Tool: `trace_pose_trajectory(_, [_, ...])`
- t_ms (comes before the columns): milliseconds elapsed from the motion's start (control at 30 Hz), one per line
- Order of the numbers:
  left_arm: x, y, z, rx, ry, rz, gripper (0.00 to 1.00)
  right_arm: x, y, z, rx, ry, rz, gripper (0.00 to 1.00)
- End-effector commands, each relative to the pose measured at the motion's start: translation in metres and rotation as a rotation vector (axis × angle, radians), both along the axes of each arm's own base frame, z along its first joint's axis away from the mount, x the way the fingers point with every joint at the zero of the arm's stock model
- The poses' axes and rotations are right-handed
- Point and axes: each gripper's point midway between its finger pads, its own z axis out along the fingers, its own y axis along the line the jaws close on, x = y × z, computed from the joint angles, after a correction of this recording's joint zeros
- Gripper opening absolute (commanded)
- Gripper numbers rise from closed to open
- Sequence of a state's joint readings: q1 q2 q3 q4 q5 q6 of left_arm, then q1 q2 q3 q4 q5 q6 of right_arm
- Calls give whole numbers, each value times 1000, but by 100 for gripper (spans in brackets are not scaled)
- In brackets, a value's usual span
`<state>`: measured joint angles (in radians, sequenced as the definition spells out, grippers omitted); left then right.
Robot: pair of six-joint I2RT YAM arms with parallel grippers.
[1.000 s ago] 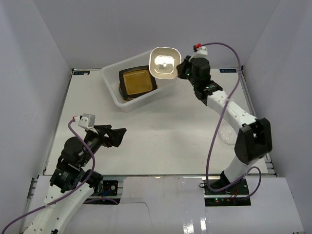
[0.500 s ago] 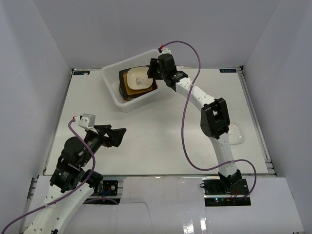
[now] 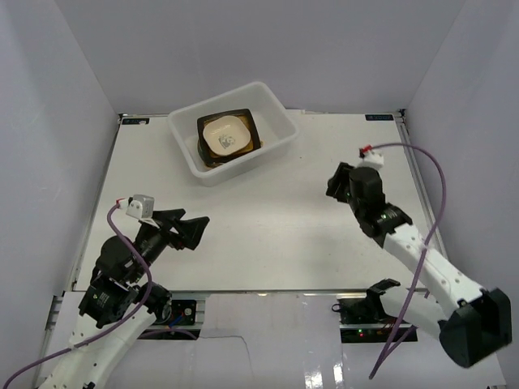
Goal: Place the plates into the plastic bin on the countertop
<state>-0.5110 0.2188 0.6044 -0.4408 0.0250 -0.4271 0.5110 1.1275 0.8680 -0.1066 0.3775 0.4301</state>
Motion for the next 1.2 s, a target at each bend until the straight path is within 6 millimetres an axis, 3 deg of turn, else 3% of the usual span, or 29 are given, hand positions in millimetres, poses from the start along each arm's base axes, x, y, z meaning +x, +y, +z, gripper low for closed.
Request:
trace_pose_trajectory(0, [-3,-2,0,1,-6,-15,98,-47,-71,-81,-21,171,-248,59])
trace_pose_trajectory(33, [-3,-3,0,2,-5,-16,98,-64,-85,-95,-10,180,-272,75])
trace_pose_trajectory(100, [-2,-1,-1,1,-3,-1,98,-72,-114,-104,2,193,-352,86])
trace_pose_trajectory(200, [-3,-1,1,-3,-7,-6,98,-76,-139,-117,-55,232,-385,86])
trace_pose_trajectory(233, [-3,-1,1,-3,-7,-6,98,-76,-142,-132,-101,293,-376,83])
trace_pose_trajectory(300, [-4,-1,0,-4,-8,-4,98,-75,-147,-140,-179,361,-364,77])
trace_pose_trajectory(333, [-4,-1,1,-7,-10,-4,98,-80,-150,-156,-228,448,-360,74])
trace_pose_trajectory(467, [-3,0,1,-7,-8,2,98,-72,-136,-167,-216,492,-275,66])
trace_pose_trajectory(600, [-3,0,1,-7,-7,-1,98,-73,-141,-181,-263,547,-285,54])
trace_pose_trajectory(633, [-3,0,0,-7,-5,-1,98,-74,-143,-182,-279,564,-292,42])
trace_pose_trajectory(667, [-3,-1,0,-6,-5,-1,98,-73,-144,-182,-286,569,-293,35])
trace_pose_trajectory(700, [-3,0,1,-7,-7,-1,98,-71,-144,-182,-287,567,-290,21])
trace_pose_trajectory(767, [-3,0,0,-6,-5,1,98,-67,-141,-178,-283,552,-273,8])
trace_pose_trajectory(867, [-3,0,0,-5,-4,4,98,-55,-131,-156,-319,489,-252,8])
trace_pose_trajectory(900, [-2,0,-1,-5,-2,4,98,-55,-120,-150,-346,482,-213,8])
trace_pose_trajectory(933, [-2,0,-1,-4,1,4,98,-41,-110,-129,-348,430,-199,8])
trace_pose_trajectory(1000, [-2,-1,-1,-4,1,1,98,-28,-78,-109,-407,369,-121,8])
trace_pose_trajectory(1033, [-2,-1,-1,-2,1,1,98,-9,-58,-76,-398,295,-100,8])
trace_pose_trajectory(1067, [-1,-2,-2,2,6,1,98,-3,-33,-61,-426,255,-53,8])
trace_pose_trajectory(1100, [-1,-2,-3,5,8,1,98,6,-17,-60,-476,258,-12,8])
trace_pose_trajectory(1133, [-1,-2,-3,3,9,2,98,17,1,-45,-482,217,18,8])
trace_pose_trajectory(1167, [0,-1,-3,7,9,5,98,33,33,-9,-454,128,57,8])
